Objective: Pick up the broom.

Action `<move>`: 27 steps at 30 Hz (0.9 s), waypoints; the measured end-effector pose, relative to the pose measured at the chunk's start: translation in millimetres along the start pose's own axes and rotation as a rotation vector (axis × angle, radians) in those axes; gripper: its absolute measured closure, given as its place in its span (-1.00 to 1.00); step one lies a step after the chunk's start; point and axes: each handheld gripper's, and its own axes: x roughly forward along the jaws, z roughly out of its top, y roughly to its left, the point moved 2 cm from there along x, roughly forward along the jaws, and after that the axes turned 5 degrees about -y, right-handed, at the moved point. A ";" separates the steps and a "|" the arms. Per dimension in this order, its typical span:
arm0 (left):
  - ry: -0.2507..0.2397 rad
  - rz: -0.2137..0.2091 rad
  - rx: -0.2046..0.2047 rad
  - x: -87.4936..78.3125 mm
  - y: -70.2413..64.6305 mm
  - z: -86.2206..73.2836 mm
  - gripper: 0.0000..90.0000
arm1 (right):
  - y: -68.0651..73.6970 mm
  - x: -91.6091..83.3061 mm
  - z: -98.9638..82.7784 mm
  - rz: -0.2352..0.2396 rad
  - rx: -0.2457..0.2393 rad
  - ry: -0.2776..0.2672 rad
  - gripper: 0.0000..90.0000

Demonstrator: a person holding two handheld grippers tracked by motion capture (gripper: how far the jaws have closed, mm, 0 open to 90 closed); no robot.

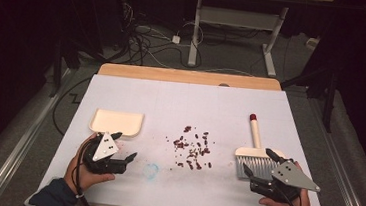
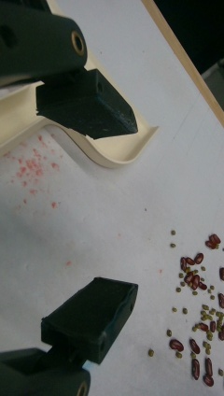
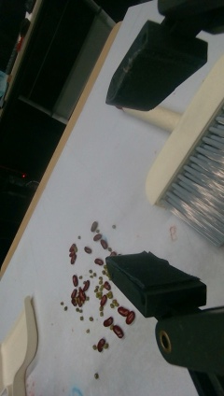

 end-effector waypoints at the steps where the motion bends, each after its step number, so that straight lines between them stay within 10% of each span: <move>1: 0.003 0.000 0.002 1.1 -0.4 0.3 -0.56 | -0.7 -0.8 -0.2 -0.007 0.002 0.000 -0.55; 20: 0.000 -0.030 0.030 3.0 -6.1 2.0 -0.56 | -17.9 11.4 1.1 -0.078 0.025 0.090 -0.55; 27: 0.015 -0.033 0.031 3.7 -7.7 0.9 -0.56 | -40.2 35.3 7.0 -0.101 0.076 0.255 -0.48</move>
